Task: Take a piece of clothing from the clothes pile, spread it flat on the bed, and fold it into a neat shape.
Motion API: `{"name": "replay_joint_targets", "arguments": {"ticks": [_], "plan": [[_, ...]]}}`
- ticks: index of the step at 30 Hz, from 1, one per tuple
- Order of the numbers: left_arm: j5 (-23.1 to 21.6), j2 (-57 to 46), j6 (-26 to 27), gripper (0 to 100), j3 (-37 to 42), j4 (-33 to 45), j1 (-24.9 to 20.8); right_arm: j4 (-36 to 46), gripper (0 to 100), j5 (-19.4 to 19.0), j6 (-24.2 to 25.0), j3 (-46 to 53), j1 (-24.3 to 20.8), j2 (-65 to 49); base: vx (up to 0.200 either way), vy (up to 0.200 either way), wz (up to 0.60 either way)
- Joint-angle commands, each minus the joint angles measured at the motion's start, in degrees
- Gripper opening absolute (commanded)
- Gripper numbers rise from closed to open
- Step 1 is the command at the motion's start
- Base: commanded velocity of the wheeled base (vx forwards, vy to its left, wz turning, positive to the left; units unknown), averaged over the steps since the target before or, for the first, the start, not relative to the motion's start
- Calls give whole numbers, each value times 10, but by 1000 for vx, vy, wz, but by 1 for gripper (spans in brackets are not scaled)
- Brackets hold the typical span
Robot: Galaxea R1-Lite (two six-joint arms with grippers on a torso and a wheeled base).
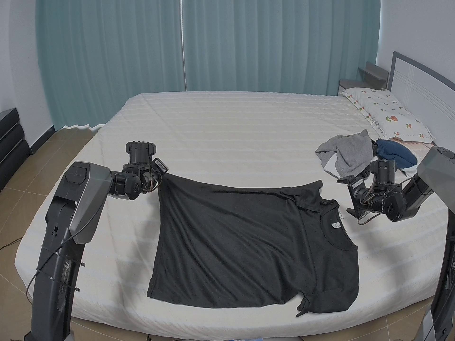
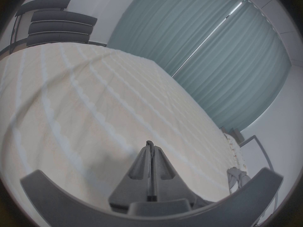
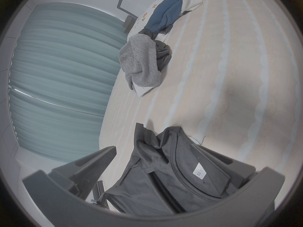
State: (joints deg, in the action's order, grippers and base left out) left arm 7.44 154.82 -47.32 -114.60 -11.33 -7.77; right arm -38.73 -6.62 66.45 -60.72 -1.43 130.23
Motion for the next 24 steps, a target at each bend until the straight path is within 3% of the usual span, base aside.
{"name": "replay_joint_targets", "arguments": {"ticks": [1,8,12,15,19,20,24], "plan": [[-2,-3,0,100,0,10,-2,2,100,-1,3,-2,-16,1,0,0,0],[-1,-31,-6,100,8,27,6,8,100,-3,2,-5,-42,5,0,0,0],[-8,-81,-62,100,47,97,17,21,100,-4,-5,-14,-70,14,0,0,0],[-39,-115,-94,100,96,113,17,50,100,-5,-21,-31,-80,17,0,0,0],[-146,-211,-104,100,257,90,23,112,100,-8,-33,-70,-99,24,0,0,0],[-153,-217,-104,100,266,88,23,114,100,-8,-33,-72,-101,25,0,0,0],[-201,-265,-146,100,395,14,19,131,100,-6,-49,-99,-119,56,0,0,0]]}}
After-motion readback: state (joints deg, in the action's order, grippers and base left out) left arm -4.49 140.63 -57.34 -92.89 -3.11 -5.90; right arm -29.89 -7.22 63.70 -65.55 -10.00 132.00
